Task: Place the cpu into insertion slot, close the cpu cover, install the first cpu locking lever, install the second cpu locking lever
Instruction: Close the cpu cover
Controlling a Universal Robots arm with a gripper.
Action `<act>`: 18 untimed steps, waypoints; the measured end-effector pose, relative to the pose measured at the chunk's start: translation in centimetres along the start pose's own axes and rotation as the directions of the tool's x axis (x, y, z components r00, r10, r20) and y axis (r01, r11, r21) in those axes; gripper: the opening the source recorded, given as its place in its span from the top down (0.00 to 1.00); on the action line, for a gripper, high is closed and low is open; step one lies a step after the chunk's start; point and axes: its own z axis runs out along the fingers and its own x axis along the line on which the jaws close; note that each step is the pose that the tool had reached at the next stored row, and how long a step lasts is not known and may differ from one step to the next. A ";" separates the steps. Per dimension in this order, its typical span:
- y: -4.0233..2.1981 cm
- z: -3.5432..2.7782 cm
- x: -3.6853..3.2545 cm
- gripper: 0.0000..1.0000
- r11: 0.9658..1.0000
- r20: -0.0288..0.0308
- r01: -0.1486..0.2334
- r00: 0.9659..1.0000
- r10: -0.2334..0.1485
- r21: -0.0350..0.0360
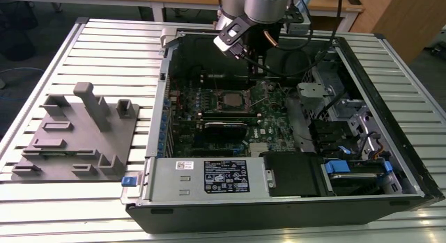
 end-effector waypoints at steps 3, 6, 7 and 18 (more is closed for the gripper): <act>0.01 0.00 0.00 0.90 1.000 0.000 0.000 1.000 0.000 0.000; 0.04 0.00 0.00 0.90 1.000 0.000 0.000 1.000 0.000 0.000; 0.09 0.01 0.00 0.90 1.000 0.000 0.000 1.000 0.000 0.000; 1.04 0.06 0.03 0.90 1.000 0.000 0.000 1.000 0.000 0.000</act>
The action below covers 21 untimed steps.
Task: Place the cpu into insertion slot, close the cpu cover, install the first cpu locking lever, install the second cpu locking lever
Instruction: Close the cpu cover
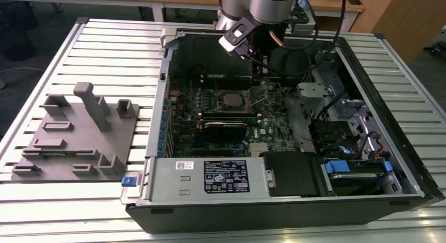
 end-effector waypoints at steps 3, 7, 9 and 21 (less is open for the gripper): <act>0.06 0.00 0.00 0.90 1.000 0.000 0.000 1.000 0.000 0.000; 0.11 0.00 0.00 0.90 1.000 0.000 0.000 1.000 0.000 0.000; 0.23 0.01 0.01 0.90 1.000 0.000 0.000 1.000 0.000 0.000; 1.47 0.08 0.04 0.90 1.000 0.000 0.000 1.000 0.000 0.000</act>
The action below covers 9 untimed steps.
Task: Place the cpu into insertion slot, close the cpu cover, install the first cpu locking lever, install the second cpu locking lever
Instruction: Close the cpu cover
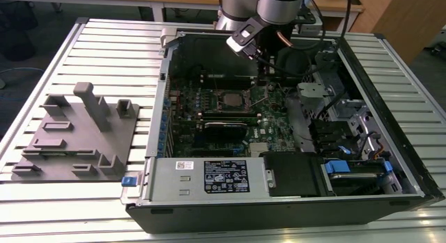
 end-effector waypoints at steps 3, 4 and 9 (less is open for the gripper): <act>0.47 0.03 0.01 0.90 1.000 0.000 0.000 1.000 0.000 0.000; 0.64 0.05 0.02 0.90 1.000 0.000 0.000 1.000 0.000 0.000; 1.51 0.10 0.04 0.90 1.000 0.000 0.000 1.000 0.000 0.000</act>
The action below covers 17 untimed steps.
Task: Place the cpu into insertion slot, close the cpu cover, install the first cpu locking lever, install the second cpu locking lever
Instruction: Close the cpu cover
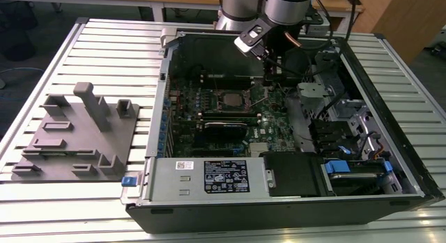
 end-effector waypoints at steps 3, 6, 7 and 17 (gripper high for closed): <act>0.59 0.04 0.01 0.90 1.000 0.000 0.000 1.000 0.000 0.000; 1.20 0.09 0.03 0.90 1.000 0.000 0.000 1.000 0.000 0.000; 1.41 0.11 0.04 0.90 1.000 0.000 0.000 1.000 0.000 0.000; 2.00 0.24 0.05 0.90 1.000 0.000 0.000 1.000 0.000 0.000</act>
